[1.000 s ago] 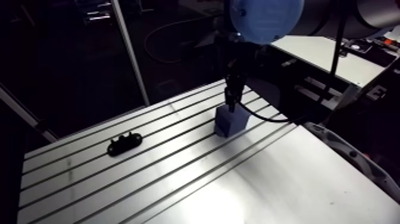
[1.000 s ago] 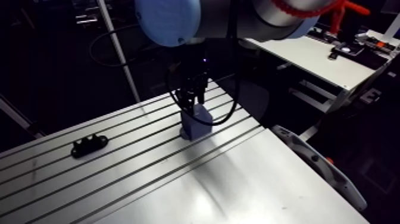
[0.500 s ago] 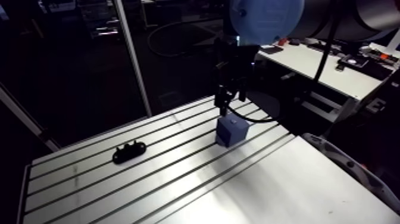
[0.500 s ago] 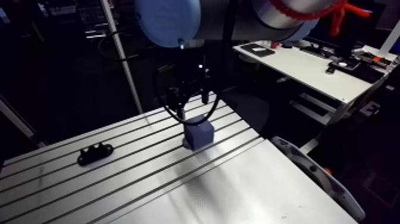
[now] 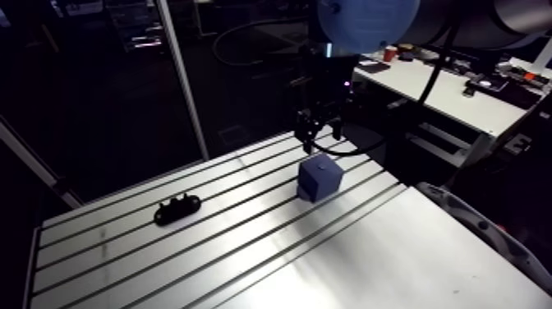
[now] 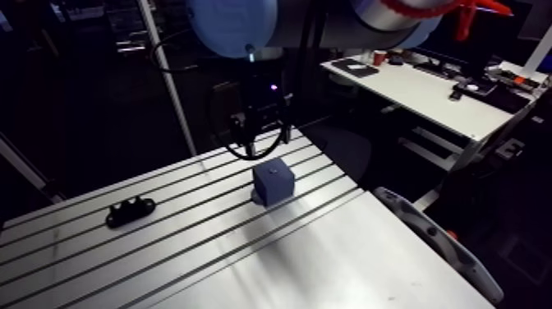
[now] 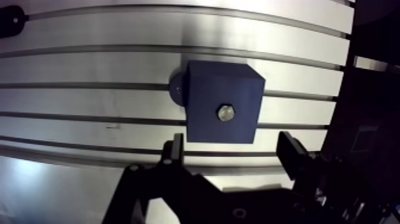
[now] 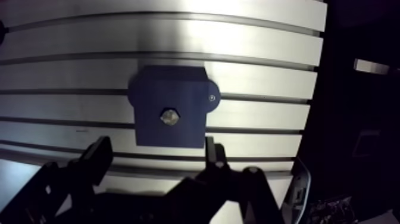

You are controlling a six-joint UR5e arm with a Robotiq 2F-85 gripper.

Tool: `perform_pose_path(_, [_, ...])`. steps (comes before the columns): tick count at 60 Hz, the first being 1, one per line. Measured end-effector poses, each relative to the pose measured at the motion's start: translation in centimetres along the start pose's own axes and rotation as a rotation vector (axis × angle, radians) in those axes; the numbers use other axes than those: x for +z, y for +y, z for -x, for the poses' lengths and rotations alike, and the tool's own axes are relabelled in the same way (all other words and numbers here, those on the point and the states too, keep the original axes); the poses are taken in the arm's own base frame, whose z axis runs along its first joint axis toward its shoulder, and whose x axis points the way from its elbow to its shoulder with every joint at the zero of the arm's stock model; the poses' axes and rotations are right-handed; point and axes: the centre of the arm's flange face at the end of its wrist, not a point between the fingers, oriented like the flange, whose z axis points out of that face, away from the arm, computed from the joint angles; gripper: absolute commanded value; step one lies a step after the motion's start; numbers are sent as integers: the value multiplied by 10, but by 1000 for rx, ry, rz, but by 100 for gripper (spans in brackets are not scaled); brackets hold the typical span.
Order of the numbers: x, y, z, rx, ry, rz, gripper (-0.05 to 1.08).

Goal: Pick up the M10 bolt and insert it into the hex recess until seated.

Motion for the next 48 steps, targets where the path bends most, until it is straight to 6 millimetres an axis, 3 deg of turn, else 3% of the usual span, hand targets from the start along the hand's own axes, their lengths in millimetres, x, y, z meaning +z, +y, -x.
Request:
perform_pose_path(5, [-1,1,0,3,1,-1,94])
perform_pose_path(24, [-2,0,1,2,-7,-11,107])
perform_pose_path(48, [7,3,-2,-5,-26,-24,107])
